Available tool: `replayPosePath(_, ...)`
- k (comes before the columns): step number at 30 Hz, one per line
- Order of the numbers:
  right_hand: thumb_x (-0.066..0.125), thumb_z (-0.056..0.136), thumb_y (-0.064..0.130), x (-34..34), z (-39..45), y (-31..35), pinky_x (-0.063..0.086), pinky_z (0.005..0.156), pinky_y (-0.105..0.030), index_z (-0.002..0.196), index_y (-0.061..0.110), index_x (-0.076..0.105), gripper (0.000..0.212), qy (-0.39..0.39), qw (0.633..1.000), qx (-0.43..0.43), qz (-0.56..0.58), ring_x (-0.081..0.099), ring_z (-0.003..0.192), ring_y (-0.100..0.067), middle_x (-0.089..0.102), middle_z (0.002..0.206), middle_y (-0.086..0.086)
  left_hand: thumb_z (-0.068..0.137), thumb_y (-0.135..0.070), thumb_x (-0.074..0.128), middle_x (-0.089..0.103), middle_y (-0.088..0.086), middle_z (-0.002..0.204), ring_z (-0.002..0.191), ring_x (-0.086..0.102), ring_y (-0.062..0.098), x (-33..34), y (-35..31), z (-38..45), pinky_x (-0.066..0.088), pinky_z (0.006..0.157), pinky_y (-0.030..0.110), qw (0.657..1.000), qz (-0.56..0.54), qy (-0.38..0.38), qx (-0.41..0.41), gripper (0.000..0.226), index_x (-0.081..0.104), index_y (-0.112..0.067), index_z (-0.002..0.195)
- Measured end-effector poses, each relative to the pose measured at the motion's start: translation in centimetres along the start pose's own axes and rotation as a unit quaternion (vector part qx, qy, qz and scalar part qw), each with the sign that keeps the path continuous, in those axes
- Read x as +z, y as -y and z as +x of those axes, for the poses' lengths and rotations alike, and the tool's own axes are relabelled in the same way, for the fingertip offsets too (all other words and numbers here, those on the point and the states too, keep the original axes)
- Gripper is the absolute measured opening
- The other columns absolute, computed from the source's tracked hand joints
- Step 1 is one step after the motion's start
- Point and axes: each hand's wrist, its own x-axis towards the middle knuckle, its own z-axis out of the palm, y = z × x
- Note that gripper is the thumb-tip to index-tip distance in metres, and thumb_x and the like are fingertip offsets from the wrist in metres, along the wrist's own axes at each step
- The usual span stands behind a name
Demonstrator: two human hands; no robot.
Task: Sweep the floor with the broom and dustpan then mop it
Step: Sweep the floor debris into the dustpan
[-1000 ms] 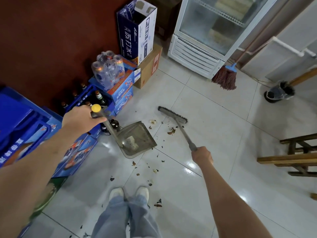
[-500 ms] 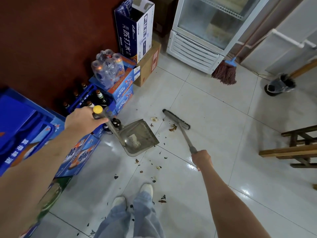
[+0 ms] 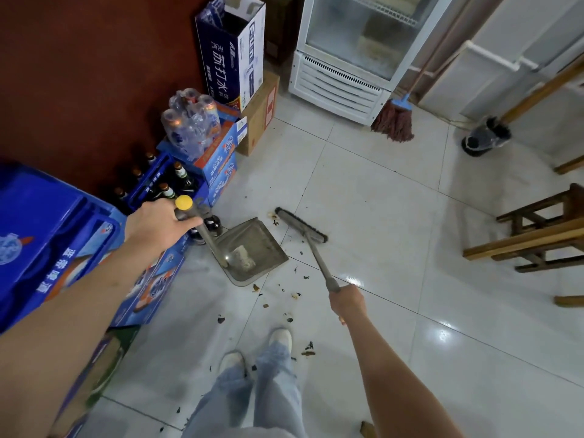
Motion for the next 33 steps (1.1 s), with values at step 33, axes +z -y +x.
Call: replayPosePath(33,0.043,0.095,0.031,-4.4,3.8,4.9,0.04,0.054,-0.024,0.092,0.009,0.054,0.024,0.011,0.981,-0.123,-0.152,0.061,0.072,-0.026,0.057,0.074,-0.004,0.074,-0.061,0.068,0.054,0.002,0.054,0.058,0.055,0.023,1.8,2.2,-7.1,0.041,0.052,0.026,0.995,0.037,-0.03,-0.085,0.048,0.057,-0.017,0.059)
